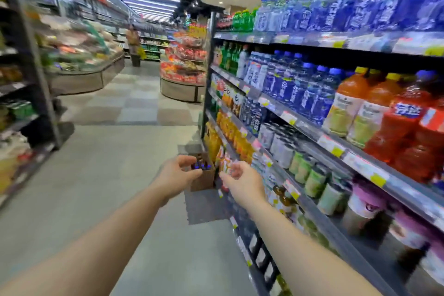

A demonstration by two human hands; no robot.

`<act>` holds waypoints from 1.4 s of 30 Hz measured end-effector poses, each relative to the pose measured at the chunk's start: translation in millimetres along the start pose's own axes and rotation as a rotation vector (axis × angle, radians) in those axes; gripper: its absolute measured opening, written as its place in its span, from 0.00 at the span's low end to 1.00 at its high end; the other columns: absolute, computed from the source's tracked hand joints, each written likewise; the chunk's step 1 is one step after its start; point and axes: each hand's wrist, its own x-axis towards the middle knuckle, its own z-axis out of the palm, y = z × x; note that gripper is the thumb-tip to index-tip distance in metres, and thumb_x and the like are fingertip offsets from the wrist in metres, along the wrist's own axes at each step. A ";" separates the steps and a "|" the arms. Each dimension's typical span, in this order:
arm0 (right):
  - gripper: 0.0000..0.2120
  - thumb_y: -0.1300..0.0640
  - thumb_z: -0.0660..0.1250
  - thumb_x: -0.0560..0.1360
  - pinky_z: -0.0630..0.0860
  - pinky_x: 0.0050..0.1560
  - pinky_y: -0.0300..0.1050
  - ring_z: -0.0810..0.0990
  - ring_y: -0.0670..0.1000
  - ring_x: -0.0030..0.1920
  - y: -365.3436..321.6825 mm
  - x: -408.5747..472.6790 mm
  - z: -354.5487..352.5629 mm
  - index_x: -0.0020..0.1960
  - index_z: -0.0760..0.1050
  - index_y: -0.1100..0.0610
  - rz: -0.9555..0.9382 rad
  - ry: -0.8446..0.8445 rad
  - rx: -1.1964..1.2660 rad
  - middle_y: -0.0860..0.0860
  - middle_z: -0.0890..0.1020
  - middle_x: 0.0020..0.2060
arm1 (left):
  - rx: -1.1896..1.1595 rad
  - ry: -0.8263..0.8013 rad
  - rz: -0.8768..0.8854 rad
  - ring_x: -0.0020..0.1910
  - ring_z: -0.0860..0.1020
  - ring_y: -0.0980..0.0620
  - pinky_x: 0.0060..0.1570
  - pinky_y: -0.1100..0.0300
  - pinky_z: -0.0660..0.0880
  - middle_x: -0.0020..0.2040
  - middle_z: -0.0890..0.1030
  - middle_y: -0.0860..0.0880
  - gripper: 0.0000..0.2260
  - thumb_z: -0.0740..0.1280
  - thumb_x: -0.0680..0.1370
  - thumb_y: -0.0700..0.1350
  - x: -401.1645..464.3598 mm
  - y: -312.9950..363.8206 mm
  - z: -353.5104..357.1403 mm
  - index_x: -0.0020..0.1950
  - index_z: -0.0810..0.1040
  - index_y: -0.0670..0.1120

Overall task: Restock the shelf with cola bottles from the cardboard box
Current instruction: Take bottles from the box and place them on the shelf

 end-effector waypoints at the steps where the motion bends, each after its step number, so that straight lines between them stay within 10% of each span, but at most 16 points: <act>1: 0.17 0.44 0.71 0.70 0.73 0.47 0.44 0.78 0.49 0.47 2.5 28.9 10.8 0.56 0.76 0.48 0.002 -0.008 0.002 0.44 0.78 0.43 | 0.023 0.012 0.000 0.54 0.75 0.54 0.50 0.62 0.70 0.62 0.77 0.49 0.20 0.72 0.73 0.44 26.5 -4.4 -2.6 0.64 0.75 0.47; 13: 0.17 0.46 0.68 0.74 0.66 0.37 0.39 0.76 0.47 0.46 4.3 338.7 134.4 0.61 0.74 0.48 0.079 -0.035 -0.054 0.42 0.79 0.46 | 0.163 0.098 0.033 0.66 0.69 0.53 0.56 0.57 0.70 0.63 0.75 0.51 0.20 0.73 0.72 0.53 328.1 -44.0 -66.9 0.63 0.76 0.55; 24: 0.16 0.50 0.67 0.76 0.72 0.48 0.43 0.77 0.50 0.50 11.4 589.0 279.2 0.63 0.73 0.50 0.260 0.031 0.001 0.46 0.78 0.50 | 0.138 -0.119 0.067 0.65 0.70 0.52 0.54 0.58 0.70 0.65 0.75 0.53 0.22 0.73 0.73 0.47 632.7 -110.7 -124.8 0.65 0.73 0.54; 42: 0.09 0.52 0.69 0.75 0.72 0.40 0.39 0.76 0.42 0.39 124.2 875.1 341.0 0.54 0.74 0.48 0.473 0.174 0.063 0.40 0.76 0.37 | 0.131 -0.512 0.020 0.61 0.74 0.48 0.62 0.50 0.73 0.63 0.76 0.48 0.21 0.74 0.72 0.43 1014.0 -188.8 -1.3 0.64 0.75 0.49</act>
